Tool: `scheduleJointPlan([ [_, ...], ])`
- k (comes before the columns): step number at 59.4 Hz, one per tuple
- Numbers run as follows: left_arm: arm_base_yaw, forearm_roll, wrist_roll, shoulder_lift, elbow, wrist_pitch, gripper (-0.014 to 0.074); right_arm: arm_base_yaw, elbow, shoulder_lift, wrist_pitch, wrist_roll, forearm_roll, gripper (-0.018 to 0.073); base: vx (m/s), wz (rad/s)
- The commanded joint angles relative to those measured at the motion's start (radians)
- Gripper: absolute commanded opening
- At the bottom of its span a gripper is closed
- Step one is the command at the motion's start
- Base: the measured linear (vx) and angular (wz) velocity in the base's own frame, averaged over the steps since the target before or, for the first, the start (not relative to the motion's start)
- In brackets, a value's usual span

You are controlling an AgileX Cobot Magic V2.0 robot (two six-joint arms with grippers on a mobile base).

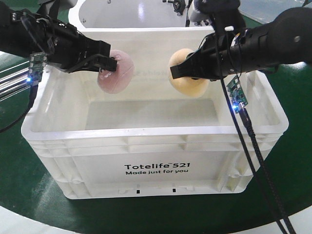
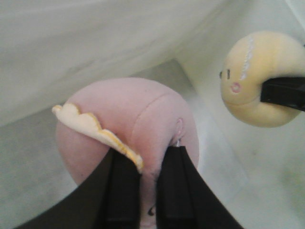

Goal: Place moving items into box and shelve
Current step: 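Move both balls over the crate and open both grippers, then lower both grippers onto the crate's side rims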

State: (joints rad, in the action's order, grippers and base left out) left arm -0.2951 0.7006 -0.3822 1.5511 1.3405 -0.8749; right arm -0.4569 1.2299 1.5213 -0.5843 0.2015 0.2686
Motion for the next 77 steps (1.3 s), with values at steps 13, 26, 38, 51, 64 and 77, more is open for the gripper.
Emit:
scheduleJointPlan([
  [13, -0.006, 0.065, -0.031, 0.012, 0.018, 0.014, 0.0448, 0.001, 0.031, -0.021, 0.075, 0.024, 0.004, 0.0634, 0.0, 0.0],
  [26, -0.006, 0.065, -0.029, -0.033, 0.02, 0.036, 0.0463, 0.001, 0.031, -0.063, 0.081, 0.019, 0.003, 0.0627, 0.0, 0.0],
  [38, -0.005, 0.02, -0.031, -0.158, 0.02, 0.169, 0.0463, 0.013, 0.031, -0.166, 0.141, 0.012, 0.003, 0.0594, 0.0, 0.0],
  [51, -0.003, -0.132, 0.042, -0.287, 0.02, 0.276, 0.0463, 0.145, 0.031, -0.265, 0.113, -0.034, -0.019, 0.0594, 0.0, 0.0],
  [64, -0.003, -0.508, 0.354, -0.331, 0.016, 0.265, 0.0461, 0.299, 0.03, -0.266, -0.049, -0.031, -0.049, 0.0594, 0.0, 0.0],
  [77, -0.004, -0.663, 0.592, -0.316, -0.05, 0.119, 0.0461, 0.297, 0.026, -0.166, -0.146, -0.04, -0.052, 0.0594, 0.0, 0.0],
])
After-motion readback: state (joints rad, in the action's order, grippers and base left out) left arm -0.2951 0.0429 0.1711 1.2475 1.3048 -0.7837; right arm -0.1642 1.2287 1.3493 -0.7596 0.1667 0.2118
